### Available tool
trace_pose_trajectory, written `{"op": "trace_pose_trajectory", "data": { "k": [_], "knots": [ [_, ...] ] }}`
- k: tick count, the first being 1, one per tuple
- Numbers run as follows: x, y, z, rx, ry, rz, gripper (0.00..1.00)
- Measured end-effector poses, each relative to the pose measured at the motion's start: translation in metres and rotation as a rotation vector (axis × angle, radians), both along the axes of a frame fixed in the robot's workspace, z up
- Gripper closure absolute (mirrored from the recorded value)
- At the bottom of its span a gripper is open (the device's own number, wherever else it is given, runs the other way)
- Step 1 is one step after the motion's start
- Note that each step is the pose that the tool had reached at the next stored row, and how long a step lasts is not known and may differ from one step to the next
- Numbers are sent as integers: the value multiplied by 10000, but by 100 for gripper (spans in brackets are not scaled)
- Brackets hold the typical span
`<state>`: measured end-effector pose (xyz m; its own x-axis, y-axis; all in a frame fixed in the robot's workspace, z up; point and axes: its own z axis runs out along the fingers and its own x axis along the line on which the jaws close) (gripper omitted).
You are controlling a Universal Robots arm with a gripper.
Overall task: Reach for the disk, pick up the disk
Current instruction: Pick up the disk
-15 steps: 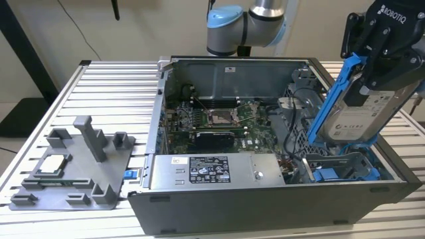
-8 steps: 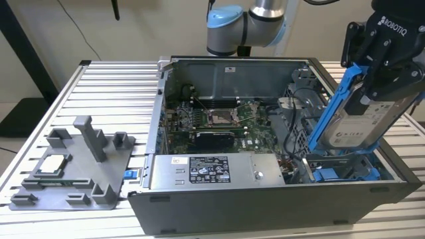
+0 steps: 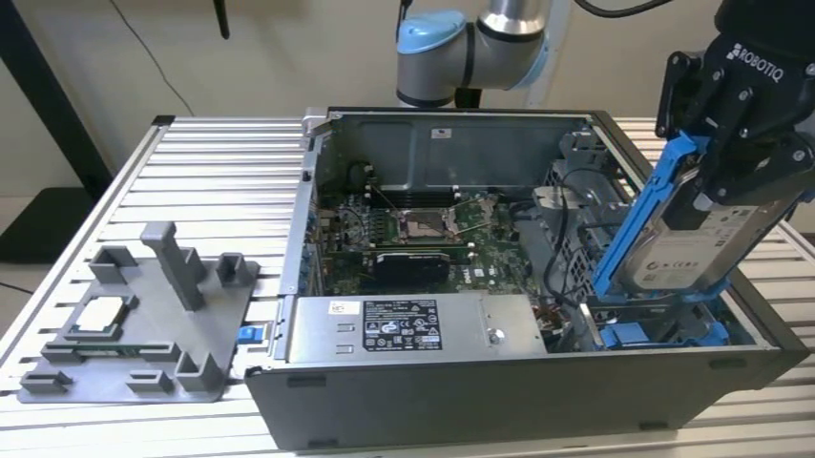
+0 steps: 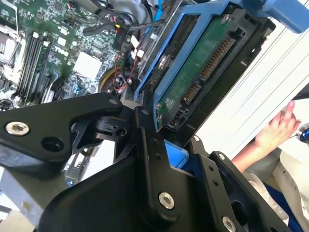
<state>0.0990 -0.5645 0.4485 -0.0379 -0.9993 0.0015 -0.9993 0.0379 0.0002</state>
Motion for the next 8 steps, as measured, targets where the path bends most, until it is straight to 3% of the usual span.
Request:
{"op": "trace_pose_trajectory", "data": {
  "k": [8],
  "knots": [
    [4, -7, -5, 6, -1, 0, 100]
  ]
}}
